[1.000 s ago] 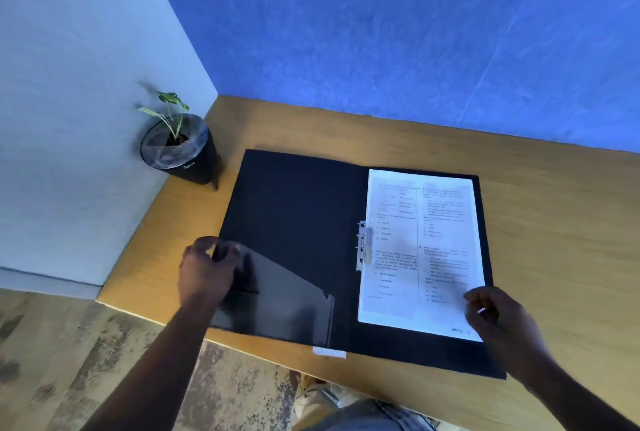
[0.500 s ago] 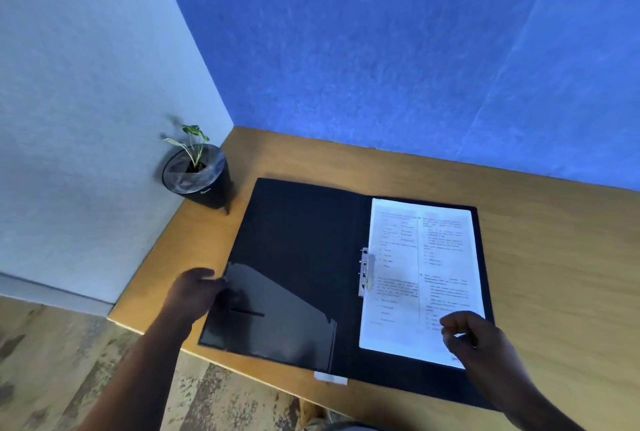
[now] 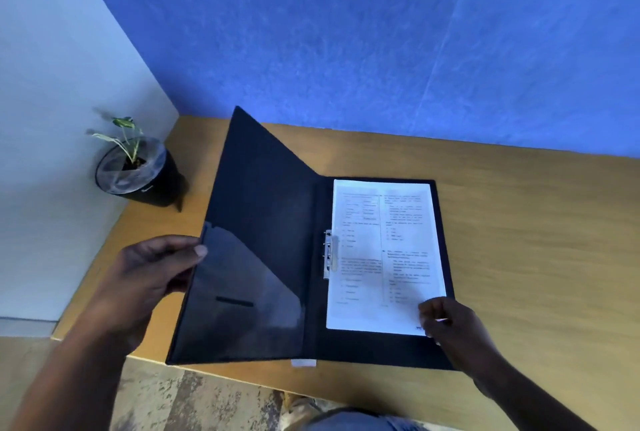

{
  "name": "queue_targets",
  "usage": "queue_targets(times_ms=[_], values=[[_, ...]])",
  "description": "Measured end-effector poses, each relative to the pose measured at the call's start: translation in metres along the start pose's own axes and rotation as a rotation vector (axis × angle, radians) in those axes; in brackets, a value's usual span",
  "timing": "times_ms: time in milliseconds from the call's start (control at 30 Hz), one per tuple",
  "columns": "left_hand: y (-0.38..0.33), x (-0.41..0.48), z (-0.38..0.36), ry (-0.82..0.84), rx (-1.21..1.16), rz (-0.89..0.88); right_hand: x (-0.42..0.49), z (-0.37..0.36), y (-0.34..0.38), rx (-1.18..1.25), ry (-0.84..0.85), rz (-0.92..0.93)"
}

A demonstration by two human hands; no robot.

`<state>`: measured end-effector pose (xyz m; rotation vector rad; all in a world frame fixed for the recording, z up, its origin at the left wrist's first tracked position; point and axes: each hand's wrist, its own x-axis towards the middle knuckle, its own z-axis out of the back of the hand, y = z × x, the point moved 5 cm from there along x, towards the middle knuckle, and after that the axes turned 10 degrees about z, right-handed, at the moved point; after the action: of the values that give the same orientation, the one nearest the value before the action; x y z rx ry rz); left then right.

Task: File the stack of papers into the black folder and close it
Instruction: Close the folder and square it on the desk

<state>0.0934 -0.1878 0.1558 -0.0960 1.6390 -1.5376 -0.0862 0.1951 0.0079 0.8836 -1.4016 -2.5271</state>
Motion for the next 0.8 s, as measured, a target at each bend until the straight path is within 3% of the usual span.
queue_targets(times_ms=[233, 433, 600, 800], values=[[-0.01, -0.009, -0.154, 0.267, -0.072, 0.001, -0.028, 0.014, 0.048, 0.266, -0.016, 0.101], [0.01, -0.012, -0.244, 0.241, 0.167, -0.102, -0.054, 0.031, 0.083, 0.434, -0.086, 0.248], [0.035, -0.009, -0.274, 0.424, 0.256, -0.083, -0.062, 0.046, 0.066, 0.182, -0.139, 0.293], [0.066, 0.013, -0.239, 0.228, 0.324, -0.045, -0.049, 0.053, 0.016, 0.025, -0.196, 0.209]])
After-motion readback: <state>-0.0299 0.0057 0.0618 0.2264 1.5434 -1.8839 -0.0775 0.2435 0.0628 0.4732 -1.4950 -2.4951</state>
